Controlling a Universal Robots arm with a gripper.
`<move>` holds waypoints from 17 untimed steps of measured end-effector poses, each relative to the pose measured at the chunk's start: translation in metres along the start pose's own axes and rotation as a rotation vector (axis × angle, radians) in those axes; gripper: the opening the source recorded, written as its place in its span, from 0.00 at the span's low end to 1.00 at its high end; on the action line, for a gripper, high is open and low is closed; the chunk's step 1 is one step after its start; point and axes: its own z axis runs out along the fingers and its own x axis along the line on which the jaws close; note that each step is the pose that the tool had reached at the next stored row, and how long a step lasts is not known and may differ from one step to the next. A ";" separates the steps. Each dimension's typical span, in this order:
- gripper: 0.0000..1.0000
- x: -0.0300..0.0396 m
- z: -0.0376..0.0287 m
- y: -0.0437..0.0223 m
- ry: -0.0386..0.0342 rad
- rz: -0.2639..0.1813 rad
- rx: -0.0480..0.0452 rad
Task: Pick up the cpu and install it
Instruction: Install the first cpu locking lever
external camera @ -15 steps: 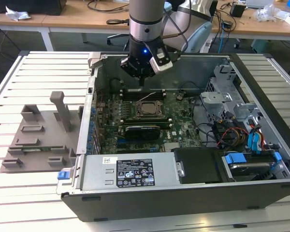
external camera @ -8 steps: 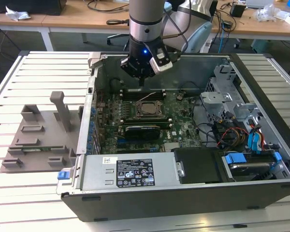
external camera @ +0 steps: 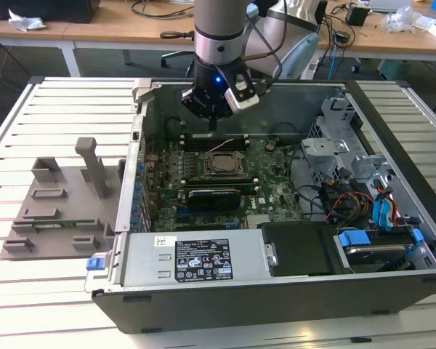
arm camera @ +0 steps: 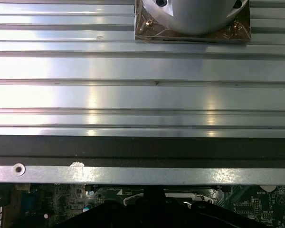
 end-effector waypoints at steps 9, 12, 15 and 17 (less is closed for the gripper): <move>0.11 0.0000 0.0021 -0.0002 -0.0003 0.000 -0.0004; 0.11 0.0000 0.0040 -0.0005 -0.0002 0.000 -0.0002; 0.11 0.0000 0.0059 -0.0008 -0.0002 0.000 -0.0002; 0.11 0.0000 0.0076 -0.0010 -0.0002 0.000 -0.0002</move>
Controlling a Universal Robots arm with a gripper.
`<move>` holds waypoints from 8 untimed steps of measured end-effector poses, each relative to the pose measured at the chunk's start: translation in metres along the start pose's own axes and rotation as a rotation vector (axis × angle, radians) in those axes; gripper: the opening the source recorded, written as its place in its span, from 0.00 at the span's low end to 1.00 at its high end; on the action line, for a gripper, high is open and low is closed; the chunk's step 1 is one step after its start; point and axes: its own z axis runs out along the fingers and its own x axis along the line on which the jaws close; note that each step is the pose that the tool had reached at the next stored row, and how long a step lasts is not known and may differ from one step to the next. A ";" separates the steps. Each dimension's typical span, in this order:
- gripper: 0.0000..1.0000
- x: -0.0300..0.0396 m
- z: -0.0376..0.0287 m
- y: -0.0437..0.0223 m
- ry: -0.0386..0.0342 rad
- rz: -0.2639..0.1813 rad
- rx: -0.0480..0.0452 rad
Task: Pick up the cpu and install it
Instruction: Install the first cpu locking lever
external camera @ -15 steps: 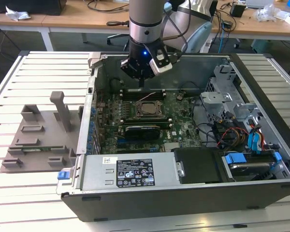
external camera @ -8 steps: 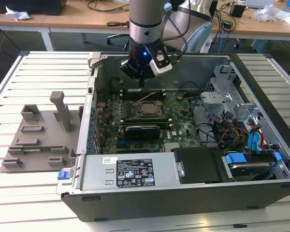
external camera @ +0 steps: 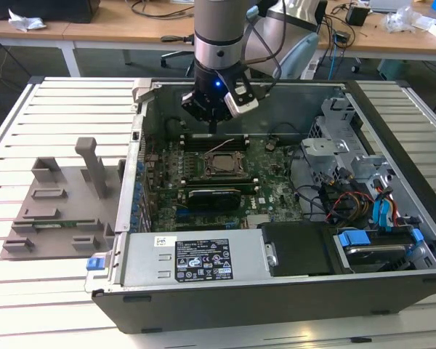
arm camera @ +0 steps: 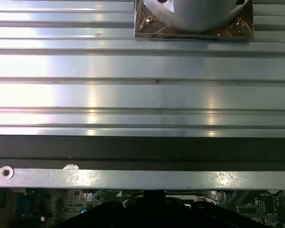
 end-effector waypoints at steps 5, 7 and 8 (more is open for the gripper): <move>0.11 0.0001 0.0057 -0.0009 0.0000 0.000 0.0001; 0.11 0.0013 0.0081 -0.0043 0.0001 0.000 0.0001; 0.11 0.0019 0.0083 -0.0058 0.0001 0.000 0.0001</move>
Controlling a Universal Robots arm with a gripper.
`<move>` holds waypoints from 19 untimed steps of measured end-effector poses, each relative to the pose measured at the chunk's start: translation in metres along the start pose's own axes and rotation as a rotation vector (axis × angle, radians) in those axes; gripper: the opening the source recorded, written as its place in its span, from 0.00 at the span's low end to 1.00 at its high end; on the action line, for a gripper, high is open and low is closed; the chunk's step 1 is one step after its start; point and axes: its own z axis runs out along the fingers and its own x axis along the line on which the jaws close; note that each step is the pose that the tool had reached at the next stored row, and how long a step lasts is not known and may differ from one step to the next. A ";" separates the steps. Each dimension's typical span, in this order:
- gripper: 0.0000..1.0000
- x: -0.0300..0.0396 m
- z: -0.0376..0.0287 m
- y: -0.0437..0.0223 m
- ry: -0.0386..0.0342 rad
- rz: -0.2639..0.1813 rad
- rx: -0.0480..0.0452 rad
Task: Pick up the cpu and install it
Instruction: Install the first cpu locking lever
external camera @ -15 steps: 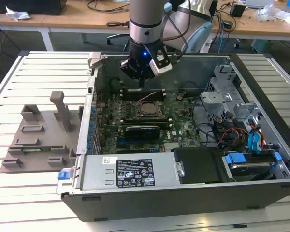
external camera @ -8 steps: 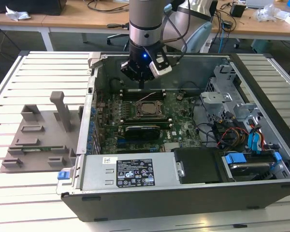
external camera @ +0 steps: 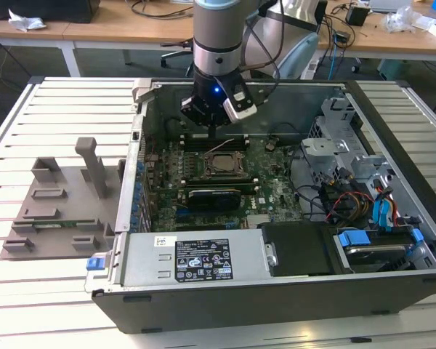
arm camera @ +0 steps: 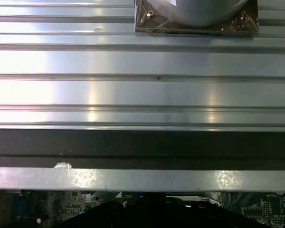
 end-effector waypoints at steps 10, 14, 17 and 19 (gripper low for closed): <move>0.11 -0.0005 0.0141 -0.0063 0.0004 -0.004 0.0015; 0.11 -0.0012 0.0159 -0.0065 0.0027 -0.023 0.0120; 0.11 -0.0048 0.0181 -0.0069 0.0084 -0.069 0.0121; 0.11 -0.0087 0.0188 -0.0071 0.0083 -0.068 0.0120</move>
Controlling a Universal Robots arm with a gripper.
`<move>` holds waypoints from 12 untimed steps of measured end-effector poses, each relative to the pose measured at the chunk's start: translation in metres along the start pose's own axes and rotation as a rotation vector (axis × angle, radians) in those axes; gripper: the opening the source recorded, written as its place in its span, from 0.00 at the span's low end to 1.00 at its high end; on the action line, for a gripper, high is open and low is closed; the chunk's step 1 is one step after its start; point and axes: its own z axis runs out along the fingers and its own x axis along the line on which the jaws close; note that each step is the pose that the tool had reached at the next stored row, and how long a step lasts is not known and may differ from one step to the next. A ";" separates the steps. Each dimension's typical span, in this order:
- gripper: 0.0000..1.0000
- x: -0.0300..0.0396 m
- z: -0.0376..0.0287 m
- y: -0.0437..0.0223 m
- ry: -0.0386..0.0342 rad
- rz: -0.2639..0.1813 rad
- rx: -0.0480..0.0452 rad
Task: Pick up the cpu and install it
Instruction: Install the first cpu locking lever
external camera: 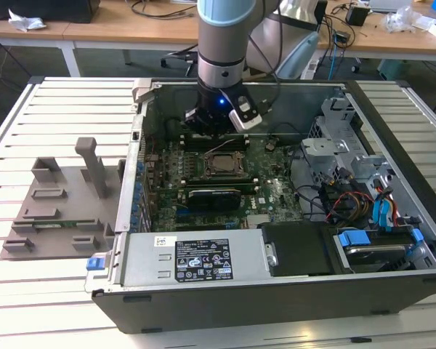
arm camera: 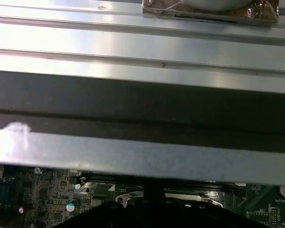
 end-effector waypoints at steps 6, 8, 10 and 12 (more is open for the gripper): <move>0.11 -0.0068 0.0035 -0.0015 0.0007 0.000 -0.0001; 0.11 -0.0077 0.0051 -0.0019 0.0008 0.000 -0.0001; 0.11 -0.0087 0.0066 -0.0021 0.0008 0.000 0.0000; 0.11 -0.0116 0.0083 -0.0025 0.0010 0.000 -0.0001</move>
